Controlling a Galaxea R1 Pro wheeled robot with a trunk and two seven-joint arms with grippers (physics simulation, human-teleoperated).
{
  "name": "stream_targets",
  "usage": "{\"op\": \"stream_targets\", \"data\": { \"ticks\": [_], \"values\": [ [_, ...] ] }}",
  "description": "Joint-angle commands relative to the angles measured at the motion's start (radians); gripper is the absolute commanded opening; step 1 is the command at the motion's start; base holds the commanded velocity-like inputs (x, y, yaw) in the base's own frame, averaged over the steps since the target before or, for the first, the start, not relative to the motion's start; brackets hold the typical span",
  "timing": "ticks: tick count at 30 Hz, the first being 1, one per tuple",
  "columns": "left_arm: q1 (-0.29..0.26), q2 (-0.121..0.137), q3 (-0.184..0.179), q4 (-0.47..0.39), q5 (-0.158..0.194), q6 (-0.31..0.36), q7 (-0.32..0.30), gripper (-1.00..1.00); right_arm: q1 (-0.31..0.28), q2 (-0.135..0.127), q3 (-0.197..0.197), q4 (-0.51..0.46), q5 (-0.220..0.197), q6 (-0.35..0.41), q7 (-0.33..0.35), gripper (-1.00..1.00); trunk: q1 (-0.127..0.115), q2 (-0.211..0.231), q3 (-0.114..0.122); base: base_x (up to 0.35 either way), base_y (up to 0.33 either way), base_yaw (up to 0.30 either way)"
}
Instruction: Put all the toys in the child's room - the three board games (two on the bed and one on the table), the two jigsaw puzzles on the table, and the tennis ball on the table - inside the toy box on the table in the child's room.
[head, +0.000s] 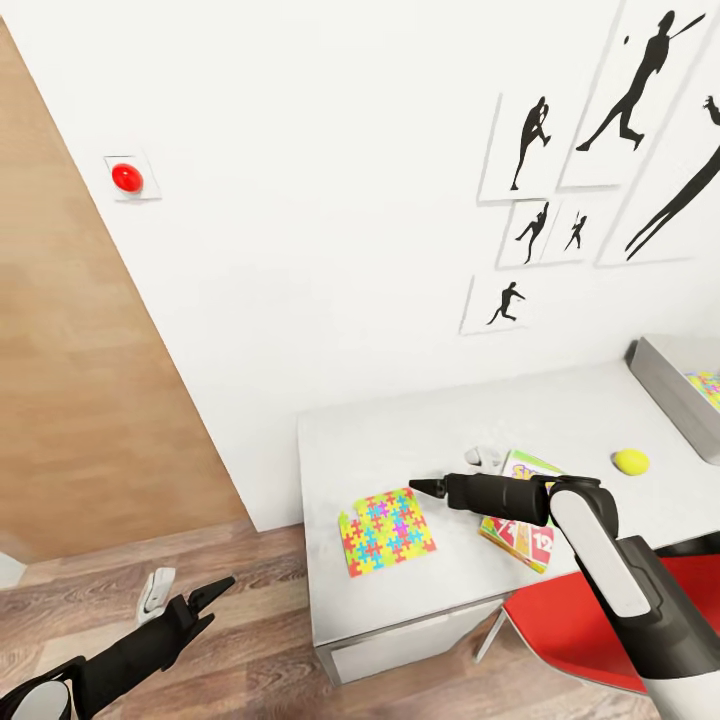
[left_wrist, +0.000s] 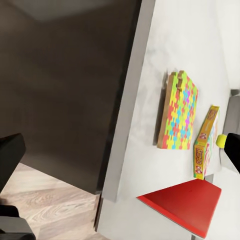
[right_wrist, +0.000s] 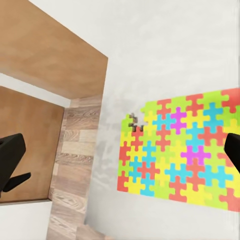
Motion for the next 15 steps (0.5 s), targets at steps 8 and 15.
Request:
{"op": "stream_targets", "data": {
  "ticks": [8,15],
  "values": [
    [0.0,0.0,0.001,0.001,-0.002,0.005,-0.002,1.0,-0.002,-0.001,-0.009,0.01,0.011,0.003,-0.009,1.0,0.001,-0.002,-0.002,-0.002,-0.003,0.002],
    [0.0,0.0,0.002,0.003,-0.001,0.005,-0.001,1.0,-0.003,-0.001,-0.011,0.023,0.012,0.003,-0.049,1.0,0.001,-0.002,-0.002,-0.001,-0.001,0.0]
  ]
}}
